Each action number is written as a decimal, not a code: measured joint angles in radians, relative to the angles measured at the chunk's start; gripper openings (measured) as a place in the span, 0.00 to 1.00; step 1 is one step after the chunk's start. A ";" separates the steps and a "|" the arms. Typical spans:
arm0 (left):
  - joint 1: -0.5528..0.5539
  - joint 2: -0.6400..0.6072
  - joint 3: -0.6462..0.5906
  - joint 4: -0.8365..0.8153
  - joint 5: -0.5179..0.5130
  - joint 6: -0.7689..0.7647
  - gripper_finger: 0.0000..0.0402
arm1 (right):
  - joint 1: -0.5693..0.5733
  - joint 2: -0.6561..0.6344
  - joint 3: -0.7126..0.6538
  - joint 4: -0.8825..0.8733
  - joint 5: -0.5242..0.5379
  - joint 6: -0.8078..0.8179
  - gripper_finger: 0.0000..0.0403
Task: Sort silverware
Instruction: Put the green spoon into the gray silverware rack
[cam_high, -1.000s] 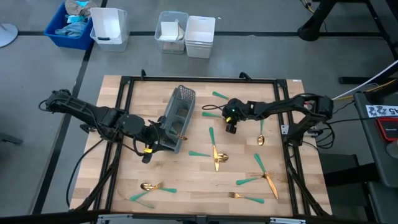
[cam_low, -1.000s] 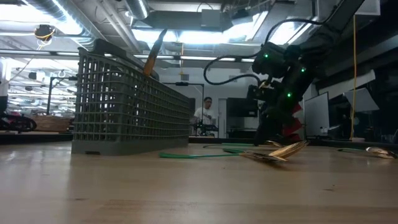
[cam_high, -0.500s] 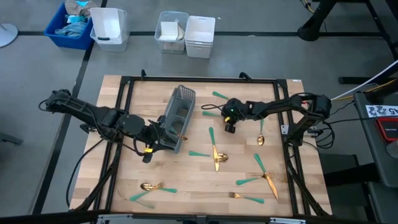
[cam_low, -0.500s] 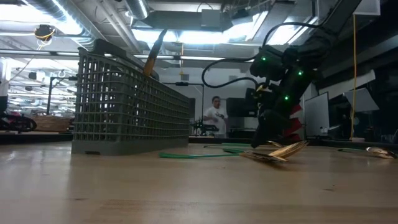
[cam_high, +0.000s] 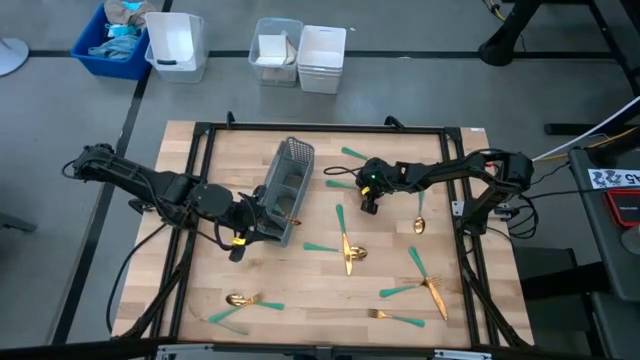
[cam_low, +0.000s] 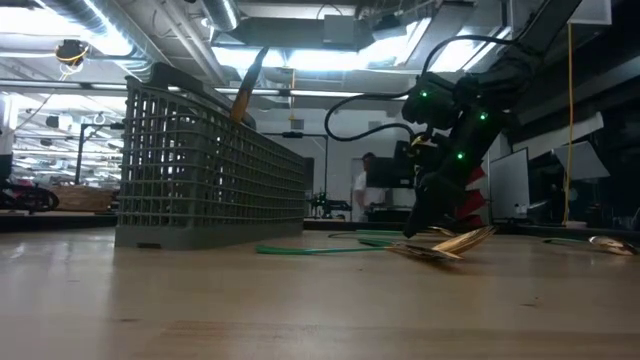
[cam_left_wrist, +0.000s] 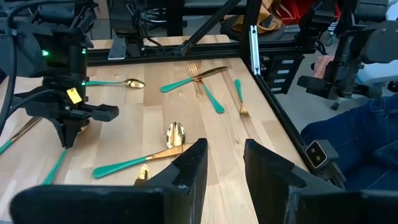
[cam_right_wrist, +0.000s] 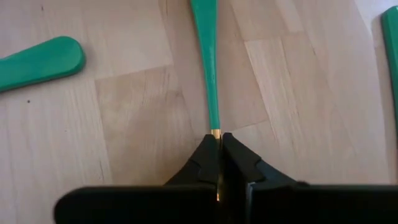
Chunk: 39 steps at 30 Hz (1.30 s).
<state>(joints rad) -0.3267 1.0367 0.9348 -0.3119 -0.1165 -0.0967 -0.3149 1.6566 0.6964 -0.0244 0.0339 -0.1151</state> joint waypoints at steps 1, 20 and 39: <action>0.000 0.000 0.000 0.000 -0.001 0.000 0.24 | 0.000 0.000 0.000 0.000 0.000 0.001 0.02; 0.000 0.000 0.000 -0.001 -0.117 -0.012 0.24 | 0.000 0.005 0.400 -0.608 0.089 -0.076 0.00; 0.000 0.000 0.000 -0.002 -0.139 -0.027 0.24 | 0.000 0.003 0.443 -0.728 0.042 -0.073 0.00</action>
<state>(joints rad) -0.3264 1.0367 0.9348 -0.3138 -0.2554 -0.1236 -0.3145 1.6596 1.1389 -0.7521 0.0757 -0.1880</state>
